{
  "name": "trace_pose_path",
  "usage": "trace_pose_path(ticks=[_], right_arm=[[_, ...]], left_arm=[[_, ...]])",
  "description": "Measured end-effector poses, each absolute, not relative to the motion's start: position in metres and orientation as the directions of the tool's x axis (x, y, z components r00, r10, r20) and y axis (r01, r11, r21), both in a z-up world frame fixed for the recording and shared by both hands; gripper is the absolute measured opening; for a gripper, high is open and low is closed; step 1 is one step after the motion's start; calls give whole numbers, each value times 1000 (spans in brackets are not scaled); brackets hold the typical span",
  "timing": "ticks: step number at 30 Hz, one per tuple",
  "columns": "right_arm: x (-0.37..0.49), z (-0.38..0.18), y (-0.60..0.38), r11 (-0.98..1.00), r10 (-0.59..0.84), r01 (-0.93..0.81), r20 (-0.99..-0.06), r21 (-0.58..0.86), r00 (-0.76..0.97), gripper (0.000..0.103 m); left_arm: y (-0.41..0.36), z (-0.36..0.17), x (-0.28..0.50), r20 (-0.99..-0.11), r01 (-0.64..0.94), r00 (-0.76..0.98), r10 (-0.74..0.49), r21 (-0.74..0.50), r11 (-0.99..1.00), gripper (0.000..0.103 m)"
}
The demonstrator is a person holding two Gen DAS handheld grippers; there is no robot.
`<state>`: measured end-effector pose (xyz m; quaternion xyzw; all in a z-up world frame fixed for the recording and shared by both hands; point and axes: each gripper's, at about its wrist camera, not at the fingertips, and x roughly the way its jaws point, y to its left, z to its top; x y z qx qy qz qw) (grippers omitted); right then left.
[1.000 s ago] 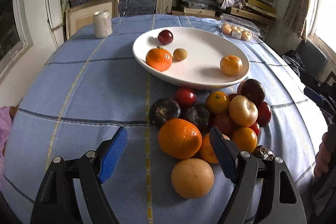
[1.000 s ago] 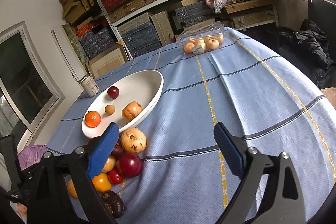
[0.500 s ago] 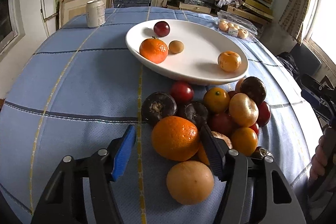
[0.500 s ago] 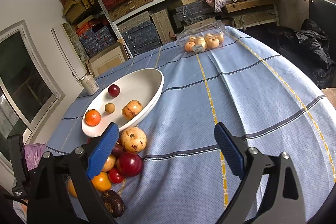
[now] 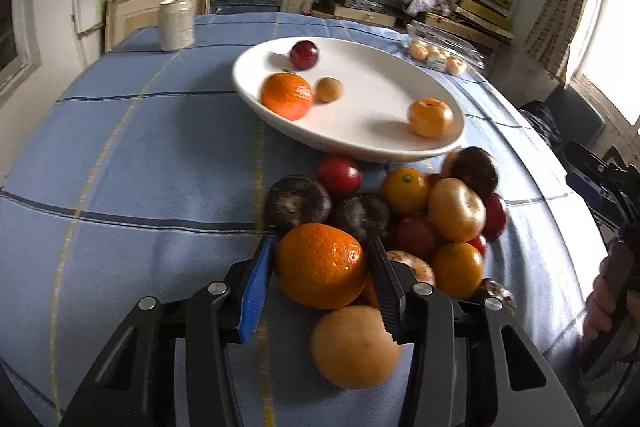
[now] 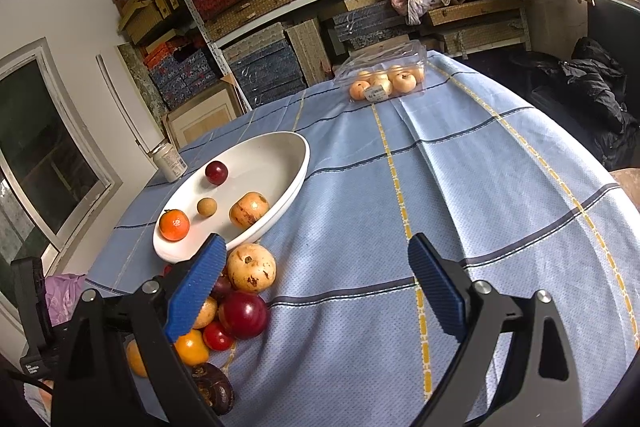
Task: Organize fruits
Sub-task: 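Grasp a large orange with the left gripper while the right gripper grasps a dark red date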
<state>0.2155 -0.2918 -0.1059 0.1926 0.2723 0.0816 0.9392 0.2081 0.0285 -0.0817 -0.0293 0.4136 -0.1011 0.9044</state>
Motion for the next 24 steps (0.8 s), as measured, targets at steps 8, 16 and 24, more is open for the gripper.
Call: trace_pose_path(ticks=[8,16,24], right_arm=[[212,-103,-283,915,298,-117,-454,386,840,88],[209,-97,-211,931,364,-311,-493,190,790,61],[231,-104,-174,928,362,-345,-559,141,746,39]], left_arm=[[69,-66,206,-698,7,715,-35,-43,999,48],[75,-73,205,-704,23,706,-75,-83,996,48],[73,-76,203,-709,55,695,-117,-110,992,48]])
